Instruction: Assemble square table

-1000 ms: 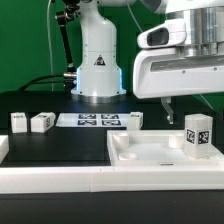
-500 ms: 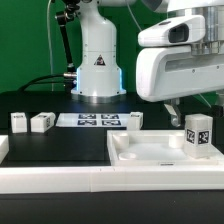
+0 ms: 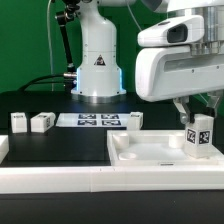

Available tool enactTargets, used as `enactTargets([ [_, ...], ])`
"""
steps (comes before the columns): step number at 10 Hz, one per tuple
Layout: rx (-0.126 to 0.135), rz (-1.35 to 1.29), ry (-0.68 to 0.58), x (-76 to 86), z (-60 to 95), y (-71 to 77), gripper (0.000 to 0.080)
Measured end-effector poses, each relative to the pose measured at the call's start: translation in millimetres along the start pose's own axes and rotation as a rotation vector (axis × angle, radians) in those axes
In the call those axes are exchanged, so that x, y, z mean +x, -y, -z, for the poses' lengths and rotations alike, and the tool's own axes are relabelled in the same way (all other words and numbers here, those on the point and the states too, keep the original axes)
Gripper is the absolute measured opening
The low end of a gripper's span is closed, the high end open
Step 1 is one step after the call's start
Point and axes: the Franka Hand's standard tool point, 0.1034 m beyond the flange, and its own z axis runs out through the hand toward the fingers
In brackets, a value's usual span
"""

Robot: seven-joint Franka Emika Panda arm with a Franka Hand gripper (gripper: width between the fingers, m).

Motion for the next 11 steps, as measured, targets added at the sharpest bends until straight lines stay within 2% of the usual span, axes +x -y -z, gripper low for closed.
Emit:
enactTargets([
  [8,0.058,-0.859,-0.044,-2.9,-1.0,-1.8,0.0288],
  [11,0.095,-1.167,-0.019,-2.9,-1.4,-0.2,0.0290],
])
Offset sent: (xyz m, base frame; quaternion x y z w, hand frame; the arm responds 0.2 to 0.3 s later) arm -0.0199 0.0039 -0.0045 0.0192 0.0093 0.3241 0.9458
